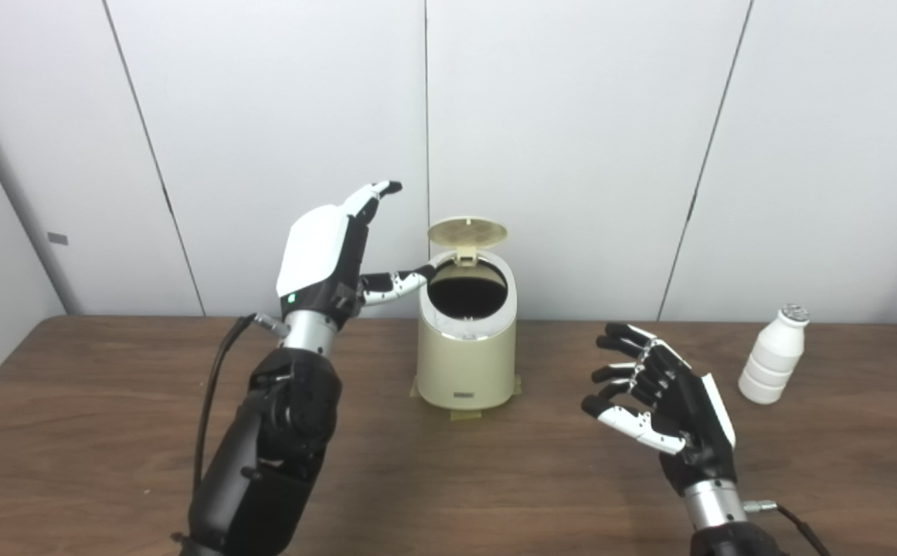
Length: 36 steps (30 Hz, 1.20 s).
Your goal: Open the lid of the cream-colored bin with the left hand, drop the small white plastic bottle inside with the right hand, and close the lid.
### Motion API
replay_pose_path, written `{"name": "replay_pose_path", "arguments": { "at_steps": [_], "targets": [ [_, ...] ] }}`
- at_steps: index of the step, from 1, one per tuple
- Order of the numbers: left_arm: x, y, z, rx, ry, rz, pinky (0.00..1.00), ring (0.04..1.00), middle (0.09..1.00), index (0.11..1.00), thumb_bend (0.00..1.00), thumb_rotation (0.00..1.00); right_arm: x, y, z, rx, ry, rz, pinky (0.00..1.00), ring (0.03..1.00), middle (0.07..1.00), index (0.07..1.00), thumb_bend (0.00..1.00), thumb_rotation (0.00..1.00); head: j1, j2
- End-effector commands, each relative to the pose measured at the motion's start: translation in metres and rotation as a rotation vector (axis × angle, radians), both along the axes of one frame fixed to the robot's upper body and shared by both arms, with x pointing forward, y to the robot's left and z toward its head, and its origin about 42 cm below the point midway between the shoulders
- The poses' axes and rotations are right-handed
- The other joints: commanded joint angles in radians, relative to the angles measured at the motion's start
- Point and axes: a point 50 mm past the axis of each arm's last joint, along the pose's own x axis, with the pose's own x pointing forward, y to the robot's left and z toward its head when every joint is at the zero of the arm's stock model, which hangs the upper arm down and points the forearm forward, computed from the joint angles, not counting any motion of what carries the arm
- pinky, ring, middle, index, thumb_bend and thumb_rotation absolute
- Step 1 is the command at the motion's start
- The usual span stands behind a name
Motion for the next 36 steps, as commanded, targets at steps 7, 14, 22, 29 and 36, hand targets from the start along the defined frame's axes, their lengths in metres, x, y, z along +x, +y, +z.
{"name": "replay_pose_path", "arguments": {
  "at_steps": [7,14,22,29,36],
  "targets": [
    [-0.041,0.023,-0.009,-0.393,0.0,-0.108,0.52,0.668,0.716,0.749,0.63,0.03,0.011,0.002,0.023,-0.008,-0.093,0.008,0.43,0.547,0.718,0.726,0.74,0.22,0.002,0.0],
    [-0.066,0.04,-0.056,-0.541,0.069,-0.129,0.51,0.629,0.699,0.745,0.63,0.13,0.011,0.001,0.021,-0.016,-0.088,0.006,0.43,0.54,0.718,0.729,0.77,0.24,-0.002,-0.005],
    [-0.082,0.04,-0.087,-0.619,0.124,-0.194,0.51,0.634,0.709,0.756,0.64,0.14,0.011,-0.005,0.018,0.006,-0.108,0.033,0.48,0.59,0.731,0.754,0.79,0.25,-0.034,-0.028],
    [-0.083,0.042,-0.099,-0.631,0.14,-0.221,0.51,0.644,0.709,0.747,0.66,0.11,0.017,-0.026,0.038,-0.027,-0.143,0.022,0.57,0.638,0.771,0.772,0.77,0.15,-0.104,-0.052],
    [-0.083,0.057,-0.101,-0.588,0.141,-0.204,0.5,0.623,0.702,0.742,0.65,0.1,0.02,-0.05,0.13,-0.261,-0.263,-0.054,0.56,0.635,0.752,0.758,0.78,0.1,-0.2,-0.091]
  ]
}}
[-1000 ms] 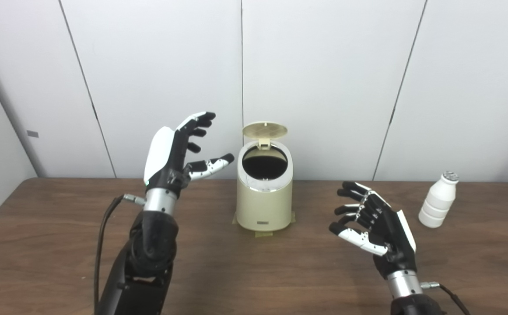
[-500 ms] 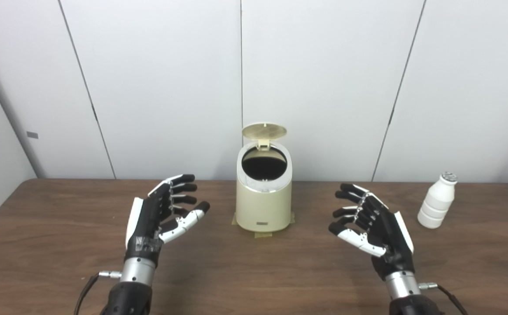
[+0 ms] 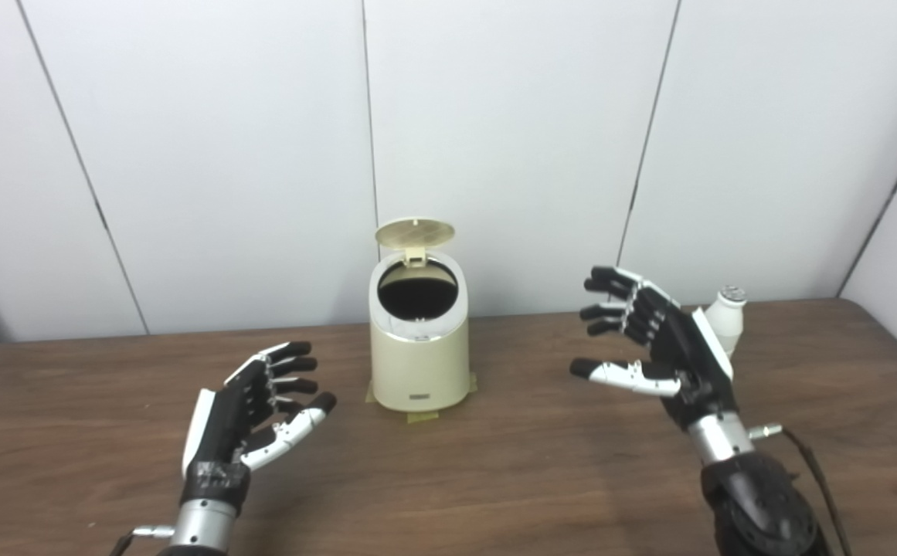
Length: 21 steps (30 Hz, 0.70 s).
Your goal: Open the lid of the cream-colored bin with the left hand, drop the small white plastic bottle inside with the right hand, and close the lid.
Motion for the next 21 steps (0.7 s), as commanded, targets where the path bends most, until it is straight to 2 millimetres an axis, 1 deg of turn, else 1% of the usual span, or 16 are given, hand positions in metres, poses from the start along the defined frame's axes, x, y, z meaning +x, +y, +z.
{"name": "replay_pose_path", "arguments": {
  "at_steps": [1,3,6,7,11,13,17,21],
  "targets": [
    [0.006,0.003,0.015,0.008,-0.079,-0.004,0.5,0.622,0.702,0.74,0.64,0.1,0.007,-0.007,0.045,-0.068,-0.113,-0.038,0.56,0.635,0.747,0.756,0.79,0.09,-0.029,-0.014],
    [0.006,0.006,0.014,0.018,-0.078,-0.001,0.5,0.623,0.704,0.741,0.64,0.09,0.011,-0.023,0.062,-0.121,-0.133,-0.083,0.56,0.647,0.749,0.756,0.81,0.12,-0.05,-0.023],
    [0.009,0.01,0.011,0.027,-0.082,-0.005,0.51,0.629,0.713,0.745,0.62,0.09,0.017,-0.045,0.081,-0.171,-0.158,-0.144,0.58,0.676,0.771,0.763,0.83,0.13,-0.082,-0.04],
    [0.009,0.011,0.01,0.028,-0.082,-0.006,0.51,0.63,0.715,0.748,0.62,0.08,0.018,-0.051,0.086,-0.186,-0.166,-0.163,0.58,0.687,0.784,0.769,0.83,0.16,-0.094,-0.046],
    [0.012,0.016,0.007,0.031,-0.09,-0.016,0.51,0.631,0.716,0.754,0.61,0.05,0.025,-0.069,0.105,-0.238,-0.197,-0.227,0.57,0.722,0.809,0.789,0.84,0.18,-0.122,-0.059],
    [0.013,0.017,0.006,0.03,-0.092,-0.016,0.51,0.634,0.718,0.755,0.59,0.03,0.026,-0.077,0.109,-0.244,-0.19,-0.254,0.59,0.734,0.816,0.796,0.82,0.17,-0.136,-0.064],
    [0.014,0.019,0.007,0.018,-0.093,-0.016,0.53,0.64,0.723,0.76,0.59,0.01,0.028,-0.092,0.113,-0.253,-0.167,-0.315,0.66,0.712,0.817,0.795,0.8,0.12,-0.151,-0.07],
    [0.013,0.02,0.009,0.022,-0.086,-0.007,0.53,0.644,0.729,0.759,0.58,0.0,0.032,-0.108,0.108,-0.24,-0.122,-0.346,0.65,0.725,0.818,0.798,0.81,0.12,-0.16,-0.072]
  ]
}}
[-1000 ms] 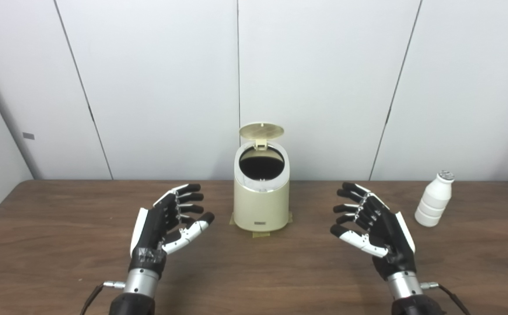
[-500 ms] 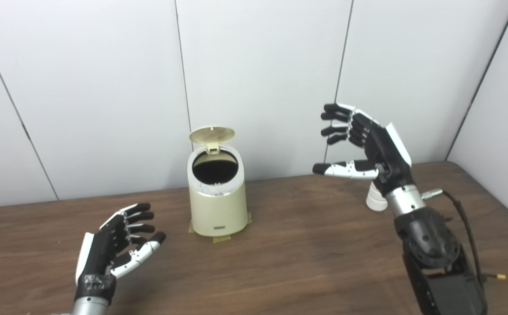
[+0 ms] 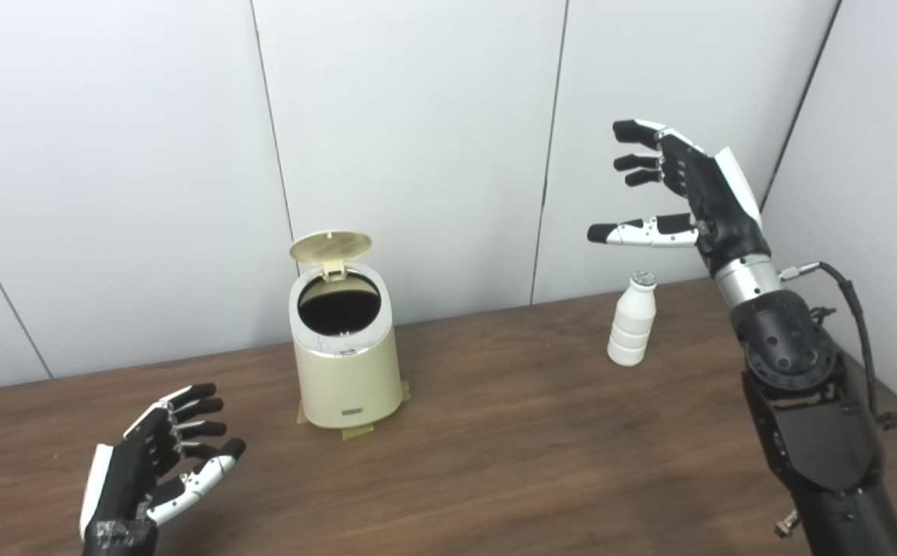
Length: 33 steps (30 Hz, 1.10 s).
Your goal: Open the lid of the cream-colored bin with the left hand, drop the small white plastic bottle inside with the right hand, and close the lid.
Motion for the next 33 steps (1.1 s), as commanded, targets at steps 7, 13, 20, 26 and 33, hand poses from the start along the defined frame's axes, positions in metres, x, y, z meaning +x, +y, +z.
{"name": "replay_pose_path", "arguments": {
  "at_steps": [7,13,20,26,33],
  "targets": [
    [0.009,-0.001,0.026,0.006,-0.095,-0.012,0.53,0.645,0.73,0.763,0.57,0.0,0.01,-0.036,0.004,-0.024,0.061,-0.052,0.68,0.803,0.864,0.839,0.88,0.25,-0.007,-0.003],
    [0.008,0.0,0.026,0.011,-0.095,-0.015,0.53,0.647,0.734,0.766,0.56,0.0,0.011,-0.049,-0.017,0.001,0.178,-0.04,0.8,0.871,0.917,0.905,0.91,0.31,-0.012,-0.001],
    [0.008,0.002,0.026,0.008,-0.088,-0.016,0.53,0.644,0.731,0.763,0.56,0.0,0.011,-0.048,-0.038,0.08,0.255,-0.021,0.83,0.905,0.949,0.939,0.91,0.25,-0.015,0.001],
    [0.008,0.002,0.026,0.007,-0.083,-0.017,0.53,0.647,0.731,0.761,0.56,0.0,0.01,-0.048,-0.055,0.085,0.302,-0.02,0.81,0.902,0.957,0.958,0.81,0.17,-0.018,0.004],
    [0.008,0.004,0.025,0.01,-0.08,-0.025,0.53,0.649,0.736,0.761,0.56,0.0,0.008,-0.048,-0.079,0.066,0.368,-0.073,0.82,0.897,0.959,0.963,0.76,0.13,-0.021,0.007]
  ]
}}
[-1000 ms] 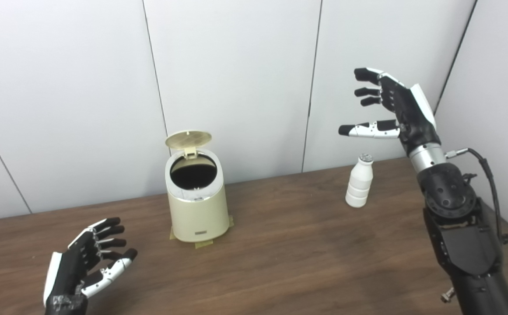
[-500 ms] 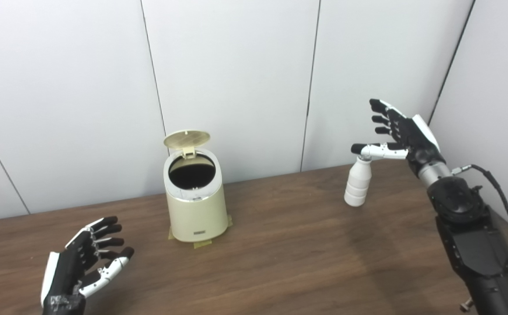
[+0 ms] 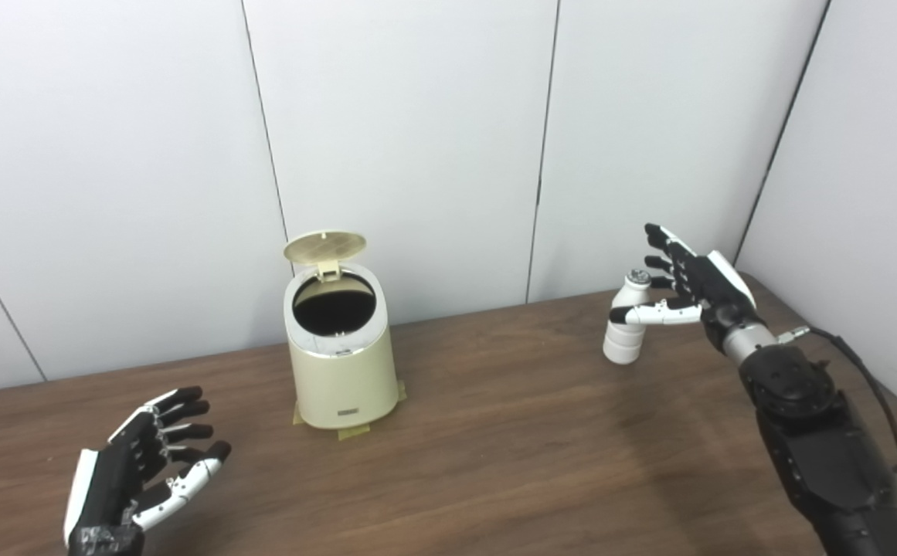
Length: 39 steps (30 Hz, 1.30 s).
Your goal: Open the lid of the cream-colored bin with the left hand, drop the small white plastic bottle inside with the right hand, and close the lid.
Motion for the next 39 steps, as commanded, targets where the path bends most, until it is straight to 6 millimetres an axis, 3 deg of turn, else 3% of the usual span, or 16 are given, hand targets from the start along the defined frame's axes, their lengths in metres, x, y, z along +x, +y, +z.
{"name": "replay_pose_path", "arguments": {
  "at_steps": [1,11,18,27,34,39],
  "targets": [
    [0.008,0.001,0.024,-0.001,-0.085,-0.01,0.53,0.649,0.736,0.762,0.56,0.0,0.007,-0.005,0.02,-0.022,-0.072,-0.026,0.82,0.897,0.958,0.961,0.75,0.13,-0.001,0.001],
    [0.007,0.0,0.024,0.003,-0.083,-0.023,0.54,0.648,0.737,0.76,0.57,0.0,0.007,-0.014,-0.013,0.058,-0.047,-0.052,0.86,0.901,0.957,0.952,0.81,0.13,-0.003,0.007],
    [0.006,0.001,0.025,0.006,-0.081,-0.027,0.53,0.645,0.733,0.761,0.56,0.0,0.008,-0.015,-0.023,0.055,-0.011,-0.071,0.82,0.879,0.944,0.952,0.82,0.17,-0.006,0.009],
    [0.006,0.001,0.024,0.011,-0.075,-0.027,0.53,0.64,0.729,0.758,0.56,0.0,0.01,-0.008,-0.032,0.094,-0.028,-0.12,0.79,0.847,0.89,0.893,0.8,0.08,-0.004,0.015],
    [0.006,0.001,0.024,0.01,-0.077,-0.036,0.52,0.639,0.727,0.758,0.56,0.0,0.013,0.001,-0.041,0.137,-0.077,-0.162,0.63,0.729,0.837,0.832,0.79,0.0,-0.003,0.018],
    [0.006,0.0,0.024,0.015,-0.082,-0.037,0.52,0.629,0.72,0.755,0.56,0.0,0.021,0.002,-0.046,0.103,-0.108,-0.149,0.56,0.679,0.806,0.796,0.82,0.04,-0.002,0.019]
  ]
}}
